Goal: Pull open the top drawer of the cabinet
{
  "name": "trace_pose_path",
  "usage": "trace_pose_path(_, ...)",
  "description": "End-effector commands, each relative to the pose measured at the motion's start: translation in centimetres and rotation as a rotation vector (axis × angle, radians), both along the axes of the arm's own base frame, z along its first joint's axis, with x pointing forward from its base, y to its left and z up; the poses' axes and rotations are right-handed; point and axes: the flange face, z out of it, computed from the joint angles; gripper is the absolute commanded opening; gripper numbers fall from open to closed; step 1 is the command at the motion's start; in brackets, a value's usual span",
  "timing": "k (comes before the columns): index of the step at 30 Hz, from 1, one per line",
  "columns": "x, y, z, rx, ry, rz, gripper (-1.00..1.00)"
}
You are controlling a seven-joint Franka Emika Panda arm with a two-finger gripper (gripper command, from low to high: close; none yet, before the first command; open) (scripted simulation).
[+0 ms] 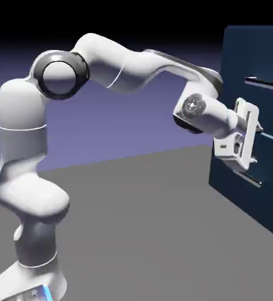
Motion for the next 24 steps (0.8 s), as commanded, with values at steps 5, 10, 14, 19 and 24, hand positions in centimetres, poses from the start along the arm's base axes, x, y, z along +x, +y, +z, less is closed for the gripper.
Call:
trace_pose_path(5,2.0,1.1,0.8,0.073,-0.074,-0.074,0.0)
trace_pose_path(10,4.0,3.2,2.1,0.14,-0.164,-0.126,0.0)
trace_pose_path(14,5.5,5.7,3.5,0.192,-0.244,-0.149,0.0)
trace_pose_path(19,7.1,10.0,5.6,0.258,-0.35,-0.15,0.0)
trace_pose_path(24,8.3,15.7,8.0,0.328,-0.459,-0.12,0.0)
